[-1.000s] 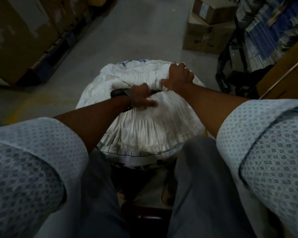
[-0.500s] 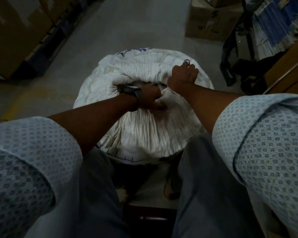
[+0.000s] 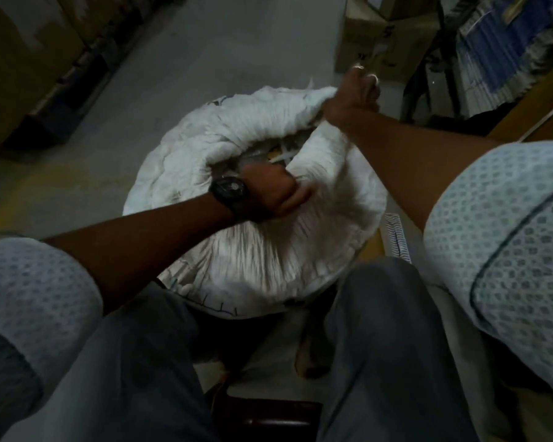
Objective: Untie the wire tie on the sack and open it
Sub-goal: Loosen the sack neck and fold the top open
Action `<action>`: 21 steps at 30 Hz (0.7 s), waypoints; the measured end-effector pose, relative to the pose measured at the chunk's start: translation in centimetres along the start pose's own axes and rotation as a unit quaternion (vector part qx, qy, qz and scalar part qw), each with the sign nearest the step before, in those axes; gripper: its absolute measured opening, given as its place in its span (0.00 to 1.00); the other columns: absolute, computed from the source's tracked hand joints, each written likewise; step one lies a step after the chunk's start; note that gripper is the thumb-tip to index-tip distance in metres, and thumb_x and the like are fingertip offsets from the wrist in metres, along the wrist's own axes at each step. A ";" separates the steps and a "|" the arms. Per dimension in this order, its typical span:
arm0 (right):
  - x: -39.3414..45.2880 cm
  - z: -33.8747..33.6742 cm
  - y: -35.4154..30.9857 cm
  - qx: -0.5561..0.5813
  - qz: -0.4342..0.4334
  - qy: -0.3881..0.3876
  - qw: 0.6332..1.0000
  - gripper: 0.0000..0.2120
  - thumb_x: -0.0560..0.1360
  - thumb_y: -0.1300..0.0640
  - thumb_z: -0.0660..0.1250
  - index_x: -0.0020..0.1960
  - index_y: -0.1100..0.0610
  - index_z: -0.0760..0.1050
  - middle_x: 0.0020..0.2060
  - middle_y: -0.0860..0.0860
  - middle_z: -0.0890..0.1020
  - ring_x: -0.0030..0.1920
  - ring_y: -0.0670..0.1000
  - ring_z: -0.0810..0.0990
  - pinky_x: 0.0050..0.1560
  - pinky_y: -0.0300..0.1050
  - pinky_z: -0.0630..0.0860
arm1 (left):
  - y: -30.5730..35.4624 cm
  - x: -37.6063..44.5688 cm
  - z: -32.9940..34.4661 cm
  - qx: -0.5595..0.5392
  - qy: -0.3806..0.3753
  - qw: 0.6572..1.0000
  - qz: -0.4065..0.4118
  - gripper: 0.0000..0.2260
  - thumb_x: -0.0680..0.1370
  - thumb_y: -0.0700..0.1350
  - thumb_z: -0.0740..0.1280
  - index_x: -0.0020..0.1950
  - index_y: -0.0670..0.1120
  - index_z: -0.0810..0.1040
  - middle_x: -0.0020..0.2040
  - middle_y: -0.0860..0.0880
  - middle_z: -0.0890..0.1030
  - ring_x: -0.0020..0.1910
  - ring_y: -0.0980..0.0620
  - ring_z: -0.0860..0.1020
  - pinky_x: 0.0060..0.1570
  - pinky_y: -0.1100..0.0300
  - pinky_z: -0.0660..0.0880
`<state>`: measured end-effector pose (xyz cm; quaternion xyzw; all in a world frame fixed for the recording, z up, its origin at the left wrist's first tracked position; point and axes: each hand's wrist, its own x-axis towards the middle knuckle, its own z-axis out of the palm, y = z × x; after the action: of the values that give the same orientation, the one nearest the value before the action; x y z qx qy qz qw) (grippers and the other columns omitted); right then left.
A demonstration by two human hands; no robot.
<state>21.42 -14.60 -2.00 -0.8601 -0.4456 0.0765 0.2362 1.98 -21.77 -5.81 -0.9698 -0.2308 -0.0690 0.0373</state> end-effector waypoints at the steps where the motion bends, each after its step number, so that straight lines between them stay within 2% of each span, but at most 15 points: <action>1: -0.5 -0.4 -0.4 -0.019 -0.032 0.007 0.999 0.35 0.73 0.56 0.70 0.76 0.54 0.59 0.74 0.59 0.63 0.74 0.61 0.61 0.71 0.56 0.63 | -0.3 0.2 -1.2 -0.026 0.006 0.998 -0.058 0.26 0.81 0.58 0.51 0.37 0.43 0.79 0.35 0.39 0.82 0.33 0.39 0.80 0.32 0.55 0.72; 3: -1.1 0.2 -1.0 -0.091 -0.137 0.042 0.985 0.40 0.69 0.58 0.73 0.76 0.51 0.59 0.74 0.60 0.62 0.74 0.62 0.62 0.72 0.58 0.62 | -2.0 1.3 -1.9 -0.053 0.034 0.983 -0.174 0.26 0.80 0.59 0.51 0.38 0.44 0.78 0.34 0.41 0.80 0.33 0.40 0.78 0.33 0.55 0.70; 4: -1.5 0.2 -1.6 -0.117 -0.187 0.047 0.974 0.40 0.67 0.59 0.74 0.76 0.51 0.60 0.74 0.60 0.63 0.73 0.63 0.62 0.72 0.58 0.61 | -3.3 1.6 -1.4 -0.044 0.044 0.978 -0.201 0.25 0.79 0.60 0.51 0.38 0.44 0.77 0.34 0.43 0.79 0.33 0.41 0.76 0.33 0.55 0.69; 6: -2.2 0.6 -2.2 -0.139 -0.306 0.059 0.940 0.35 0.69 0.57 0.69 0.74 0.51 0.64 0.72 0.61 0.66 0.72 0.63 0.65 0.71 0.59 0.62 | -5.7 1.4 -0.9 -0.018 0.041 0.968 -0.248 0.21 0.78 0.61 0.55 0.38 0.45 0.73 0.36 0.45 0.77 0.33 0.43 0.73 0.32 0.55 0.68; 7: -2.6 0.9 -2.3 -0.158 -0.384 0.084 0.906 0.30 0.70 0.56 0.66 0.72 0.52 0.68 0.69 0.61 0.70 0.69 0.64 0.70 0.67 0.58 0.65 | -6.8 1.1 -0.7 -0.004 0.035 0.962 -0.272 0.20 0.77 0.61 0.58 0.40 0.45 0.73 0.38 0.43 0.77 0.35 0.41 0.75 0.33 0.55 0.67; 9: -3.2 1.7 -2.1 -0.179 -0.515 0.116 0.830 0.20 0.69 0.60 0.64 0.60 0.57 0.76 0.57 0.61 0.79 0.54 0.63 0.80 0.52 0.52 0.72 | -8.4 0.9 0.2 0.000 -0.006 0.949 -0.316 0.18 0.76 0.58 0.62 0.49 0.42 0.75 0.49 0.39 0.78 0.47 0.38 0.77 0.38 0.50 0.69; 10: -3.6 1.8 -2.0 -0.191 -0.549 0.097 0.808 0.15 0.68 0.62 0.66 0.55 0.59 0.78 0.54 0.62 0.80 0.48 0.63 0.81 0.45 0.51 0.74 | -8.8 0.8 0.6 0.005 -0.041 0.942 -0.332 0.18 0.76 0.56 0.64 0.53 0.42 0.74 0.54 0.38 0.76 0.53 0.37 0.75 0.42 0.48 0.70; 11: -3.7 2.3 -1.8 -0.197 -0.561 0.060 0.802 0.13 0.69 0.64 0.66 0.53 0.61 0.78 0.54 0.63 0.80 0.46 0.64 0.81 0.41 0.52 0.75 | -9.0 0.8 0.9 0.010 -0.071 0.938 -0.340 0.20 0.75 0.55 0.66 0.58 0.41 0.73 0.58 0.38 0.73 0.58 0.36 0.71 0.45 0.45 0.71; 12: -4.0 2.6 -1.6 -0.210 -0.550 0.027 0.808 0.12 0.71 0.63 0.65 0.54 0.62 0.77 0.57 0.64 0.79 0.47 0.65 0.81 0.40 0.53 0.76 | -9.1 0.9 1.1 0.016 -0.088 0.934 -0.347 0.23 0.73 0.54 0.68 0.61 0.41 0.72 0.61 0.37 0.70 0.61 0.35 0.69 0.47 0.43 0.72; 14: -3.8 3.3 -0.7 -0.226 -0.492 -0.025 0.841 0.15 0.74 0.58 0.63 0.60 0.62 0.75 0.62 0.64 0.76 0.54 0.66 0.79 0.48 0.57 0.76 | -9.5 1.2 1.4 0.025 -0.100 0.927 -0.362 0.27 0.71 0.51 0.72 0.63 0.39 0.68 0.64 0.37 0.67 0.62 0.34 0.68 0.48 0.42 0.72; 15: -3.4 3.9 -0.2 -0.232 -0.461 -0.026 0.856 0.18 0.75 0.55 0.62 0.63 0.61 0.73 0.65 0.63 0.74 0.58 0.65 0.77 0.53 0.58 0.74 | -9.7 1.4 1.6 0.026 -0.106 0.924 -0.367 0.30 0.70 0.50 0.74 0.65 0.39 0.67 0.64 0.36 0.67 0.61 0.34 0.69 0.49 0.42 0.72; 18: -2.4 4.7 0.6 -0.267 -0.379 -0.068 0.883 0.31 0.75 0.48 0.67 0.73 0.60 0.65 0.71 0.62 0.67 0.68 0.63 0.69 0.66 0.60 0.67 | -10.6 1.6 2.5 0.049 -0.124 0.920 -0.369 0.34 0.68 0.49 0.76 0.68 0.38 0.64 0.64 0.35 0.69 0.60 0.34 0.72 0.55 0.41 0.70; 21: -1.5 5.6 0.8 -0.286 -0.327 -0.047 0.899 0.23 0.77 0.52 0.66 0.69 0.61 0.69 0.67 0.61 0.71 0.68 0.63 0.68 0.68 0.61 0.63 | -12.3 1.8 3.2 0.122 -0.133 0.920 -0.347 0.30 0.70 0.55 0.73 0.65 0.41 0.71 0.65 0.36 0.70 0.64 0.35 0.68 0.66 0.39 0.61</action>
<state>19.22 -14.32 -7.41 -0.6916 -0.7153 -0.0956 -0.0295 -1.66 -9.69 -8.20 -0.8172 -0.5621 0.0813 0.0983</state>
